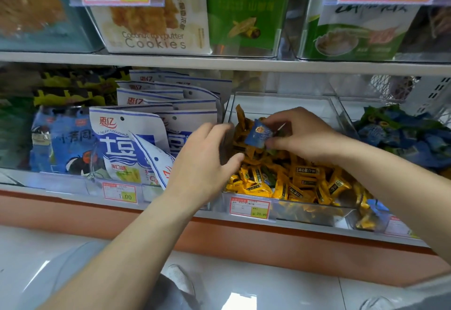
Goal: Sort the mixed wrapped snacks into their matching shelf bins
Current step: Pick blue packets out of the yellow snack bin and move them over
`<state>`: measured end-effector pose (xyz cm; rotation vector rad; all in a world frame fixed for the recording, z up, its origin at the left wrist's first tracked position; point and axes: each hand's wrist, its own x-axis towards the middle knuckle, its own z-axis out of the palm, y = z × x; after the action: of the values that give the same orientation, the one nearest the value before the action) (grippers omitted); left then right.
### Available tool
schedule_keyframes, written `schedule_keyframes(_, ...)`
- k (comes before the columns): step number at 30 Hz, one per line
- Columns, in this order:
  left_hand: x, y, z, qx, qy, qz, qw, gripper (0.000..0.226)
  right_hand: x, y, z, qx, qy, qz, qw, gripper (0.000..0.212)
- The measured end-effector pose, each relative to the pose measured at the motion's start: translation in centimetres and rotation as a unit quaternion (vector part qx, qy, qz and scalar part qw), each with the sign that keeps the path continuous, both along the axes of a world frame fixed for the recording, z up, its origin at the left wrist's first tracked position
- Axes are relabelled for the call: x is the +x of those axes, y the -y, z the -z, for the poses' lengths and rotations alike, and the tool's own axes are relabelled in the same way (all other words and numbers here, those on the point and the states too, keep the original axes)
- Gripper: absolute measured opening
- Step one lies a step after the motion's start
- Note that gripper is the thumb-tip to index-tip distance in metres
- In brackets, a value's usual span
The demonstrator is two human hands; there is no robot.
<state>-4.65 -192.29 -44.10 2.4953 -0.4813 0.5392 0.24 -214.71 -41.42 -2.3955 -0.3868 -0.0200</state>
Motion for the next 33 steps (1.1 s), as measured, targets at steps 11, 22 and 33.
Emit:
schedule_keyframes(11,0.2,0.7,-0.7,-0.125,-0.056,-0.016,0.99,0.026,-1.3,-0.2,3.4,-0.098,-0.089,-0.059,0.989,0.014)
schedule_keyframes(22,0.1,0.0,-0.6,-0.118,-0.093,-0.018,0.989,0.028,1.7,-1.5,4.7,-0.339,-0.116,-0.097,0.929,0.052)
schedule_keyframes(33,-0.1,0.4,-1.2,-0.224,-0.133,-0.005,0.966,0.043,-0.7,1.8,0.7,-0.057,-0.003,0.017,0.998,0.021)
